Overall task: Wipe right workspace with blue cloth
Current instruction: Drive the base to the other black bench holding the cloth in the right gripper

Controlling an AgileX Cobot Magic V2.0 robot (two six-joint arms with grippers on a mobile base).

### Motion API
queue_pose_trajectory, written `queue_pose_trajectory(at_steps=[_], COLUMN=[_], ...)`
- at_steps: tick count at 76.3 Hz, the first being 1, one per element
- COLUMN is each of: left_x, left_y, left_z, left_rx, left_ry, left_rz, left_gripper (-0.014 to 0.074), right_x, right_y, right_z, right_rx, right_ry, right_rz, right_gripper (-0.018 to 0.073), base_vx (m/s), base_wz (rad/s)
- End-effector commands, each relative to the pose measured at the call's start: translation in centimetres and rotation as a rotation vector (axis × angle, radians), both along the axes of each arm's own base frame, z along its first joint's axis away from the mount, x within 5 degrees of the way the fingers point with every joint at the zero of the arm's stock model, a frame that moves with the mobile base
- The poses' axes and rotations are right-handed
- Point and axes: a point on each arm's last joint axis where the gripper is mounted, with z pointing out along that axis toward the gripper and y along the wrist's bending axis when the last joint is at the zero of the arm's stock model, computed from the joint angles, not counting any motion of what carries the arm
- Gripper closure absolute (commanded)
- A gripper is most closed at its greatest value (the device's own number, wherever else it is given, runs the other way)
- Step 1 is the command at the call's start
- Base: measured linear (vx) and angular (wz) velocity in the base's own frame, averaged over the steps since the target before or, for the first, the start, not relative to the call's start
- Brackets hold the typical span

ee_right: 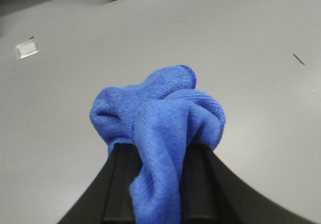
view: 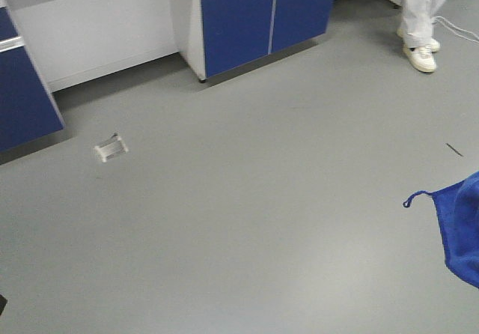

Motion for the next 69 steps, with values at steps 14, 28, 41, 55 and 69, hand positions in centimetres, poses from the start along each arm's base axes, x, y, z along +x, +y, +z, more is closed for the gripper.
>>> queue_pose_trajectory(at_steps=[14, 28, 41, 55, 69], left_x=[-0.14, -0.14, -0.14, -0.14, -0.14], left_y=[0.09, 0.09, 0.09, 0.09, 0.09], left_z=[1.72, 1.72, 1.72, 1.72, 1.72], left_rx=[-0.014, -0.014, -0.014, -0.014, -0.014], left_ry=[-0.125, -0.125, -0.125, -0.125, -0.125], left_rz=[0.009, 0.009, 0.009, 0.009, 0.009], left_gripper=[0.0603, 0.0603, 0.0603, 0.0603, 0.0603], right_x=[0.45, 0.4, 0.34, 0.18, 0.18], right_y=[-0.02, -0.02, -0.02, -0.02, -0.02], right_z=[1.34, 1.28, 1.2, 0.99, 0.99], right_rx=[-0.008, -0.008, -0.009, -0.009, -0.009], right_ry=[-0.092, -0.083, -0.072, -0.043, -0.043], right_rz=[0.004, 0.004, 0.005, 0.005, 0.005], right_gripper=[0.0564, 0.0564, 0.0564, 0.0564, 0.0564], base_vx=[0.22, 0.28, 0.33, 0.36, 0.38], base_wz=[-0.3, -0.16, -0.06, 0.01, 0.02])
